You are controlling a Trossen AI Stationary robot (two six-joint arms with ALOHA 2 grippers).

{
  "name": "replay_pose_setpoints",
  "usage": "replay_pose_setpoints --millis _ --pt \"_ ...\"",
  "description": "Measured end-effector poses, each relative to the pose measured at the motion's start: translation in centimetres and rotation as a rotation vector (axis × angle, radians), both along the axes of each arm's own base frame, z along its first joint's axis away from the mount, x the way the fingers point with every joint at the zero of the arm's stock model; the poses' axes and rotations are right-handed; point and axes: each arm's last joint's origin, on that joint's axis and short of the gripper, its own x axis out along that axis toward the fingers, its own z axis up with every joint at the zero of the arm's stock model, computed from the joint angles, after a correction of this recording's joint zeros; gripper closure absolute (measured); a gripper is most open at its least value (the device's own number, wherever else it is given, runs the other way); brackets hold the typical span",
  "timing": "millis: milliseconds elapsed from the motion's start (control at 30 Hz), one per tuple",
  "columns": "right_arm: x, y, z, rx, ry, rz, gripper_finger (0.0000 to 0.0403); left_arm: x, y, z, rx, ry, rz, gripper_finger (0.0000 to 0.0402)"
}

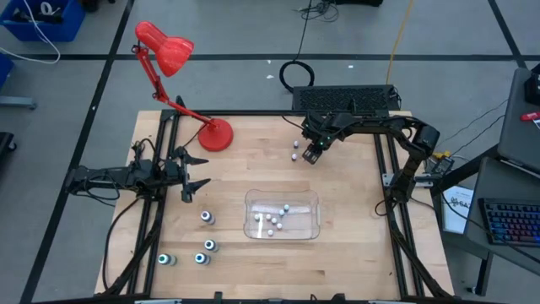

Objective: Pick & Place food coloring
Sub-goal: Put the small blue food coloring bottle into the transparent bin

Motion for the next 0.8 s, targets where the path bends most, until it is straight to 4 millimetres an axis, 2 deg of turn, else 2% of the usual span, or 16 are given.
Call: replay_pose_setpoints --millis 233,467,567,667,800 --pt "0.2 -0.1 0.1 -0.021 -0.021 0.024 0.0355 0.0 0.0 0.0 0.000 0.000 0.000 0.0096" --pt "0.2 0.2 0.5 -0.040 -0.016 0.069 0.0357 0.0 0.0 0.0 0.000 0.000 0.000 0.0096" --pt "0.2 0.8 2.0 -0.091 -0.047 0.086 0.0357 0.0 0.0 0.0 0.000 0.000 0.000 0.0096" --pt "0.0 2.2 4.5 -0.152 -0.098 0.104 0.0357 0.0 0.0 0.0 0.000 0.000 0.000 0.0096" --pt "-0.3 5.4 8.3 -0.235 -0.209 0.141 0.0357 0.0 0.0 0.0 0.000 0.000 0.000 0.0096"
